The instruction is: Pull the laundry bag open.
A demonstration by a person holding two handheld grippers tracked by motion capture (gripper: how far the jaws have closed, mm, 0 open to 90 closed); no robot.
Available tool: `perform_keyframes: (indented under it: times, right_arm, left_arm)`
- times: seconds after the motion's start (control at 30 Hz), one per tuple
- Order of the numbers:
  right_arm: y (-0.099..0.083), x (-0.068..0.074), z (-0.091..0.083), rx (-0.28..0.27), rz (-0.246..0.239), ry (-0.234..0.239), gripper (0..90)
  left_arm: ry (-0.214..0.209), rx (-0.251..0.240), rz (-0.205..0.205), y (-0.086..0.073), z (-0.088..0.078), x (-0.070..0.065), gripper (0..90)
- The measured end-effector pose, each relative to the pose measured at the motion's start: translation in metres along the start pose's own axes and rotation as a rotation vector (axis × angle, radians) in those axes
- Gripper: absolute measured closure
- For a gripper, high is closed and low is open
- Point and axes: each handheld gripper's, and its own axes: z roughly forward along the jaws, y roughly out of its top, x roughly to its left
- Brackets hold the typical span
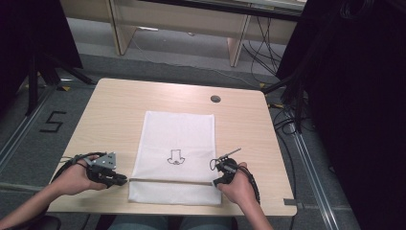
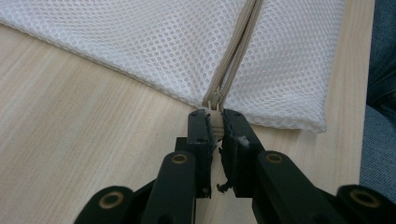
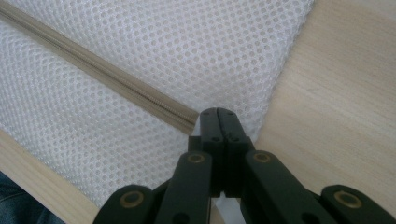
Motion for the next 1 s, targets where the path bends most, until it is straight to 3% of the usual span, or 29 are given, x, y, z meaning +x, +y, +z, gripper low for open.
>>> perform_keyframes:
  times: [0.03, 0.1, 0.13, 0.2, 0.3, 0.33, 0.43, 0.57, 0.6, 0.63, 0.73, 0.83, 0.9, 0.93, 1.0]
  right_arm:
    - [0.000, 0.000, 0.000, 0.000, -0.001, 0.002, 90.0]
    - [0.000, 0.001, -0.001, 0.000, -0.002, 0.001, 90.0]
    - [-0.001, 0.001, 0.000, -0.008, 0.000, 0.011, 90.0]
    - [-0.001, 0.001, -0.001, -0.008, 0.008, 0.005, 90.0]
    - [-0.002, 0.000, -0.001, -0.014, 0.007, 0.009, 90.0]
    - [-0.001, -0.001, 0.000, -0.027, -0.020, 0.012, 90.0]
    - [-0.001, 0.001, 0.000, -0.015, -0.005, 0.010, 90.0]
    - [-0.002, 0.001, 0.000, -0.016, 0.000, 0.011, 90.0]
    - [-0.001, -0.001, 0.001, -0.029, -0.028, 0.009, 90.0]
    - [-0.002, 0.000, 0.000, -0.023, -0.010, 0.008, 90.0]
    - [-0.002, -0.001, 0.000, -0.026, -0.018, 0.015, 90.0]
    - [-0.002, -0.002, 0.001, -0.039, -0.036, 0.008, 90.0]
    - [-0.002, -0.001, 0.001, -0.029, -0.017, 0.001, 90.0]
    - [-0.003, -0.002, 0.000, -0.034, -0.023, 0.024, 90.0]
    - [-0.003, -0.001, 0.000, -0.044, -0.034, 0.012, 90.0]
  left_arm:
    - [0.004, -0.007, 0.012, 0.000, 0.000, 0.001, 81.3]
    - [0.000, -0.028, -0.025, -0.001, 0.001, -0.001, 80.6]
    - [0.013, -0.017, -0.010, -0.001, -0.001, 0.000, 80.0]
    - [0.026, -0.032, -0.024, -0.001, -0.002, 0.000, 77.4]
    - [0.034, -0.064, -0.040, -0.002, -0.005, 0.002, 69.2]
    - [0.043, -0.082, -0.043, -0.002, -0.006, 0.003, 65.3]
    - [0.061, -0.127, -0.061, -0.001, -0.008, 0.003, 56.3]
    - [0.083, -0.205, -0.132, 0.007, -0.009, 0.004, 43.8]
    - [0.090, -0.220, -0.147, 0.010, -0.008, 0.004, 41.9]
    - [0.098, -0.246, -0.159, 0.013, -0.007, 0.004, 40.4]
    - [0.130, -0.294, -0.240, 0.022, -0.001, 0.003, 36.6]
    - [0.170, -0.326, -0.271, 0.032, 0.005, 0.004, 33.6]
    - [0.192, -0.340, -0.290, 0.035, 0.011, 0.002, 33.5]
    - [0.202, -0.349, -0.279, 0.035, 0.013, 0.001, 33.5]
    - [0.207, -0.338, -0.253, 0.034, 0.015, -0.001, 35.0]
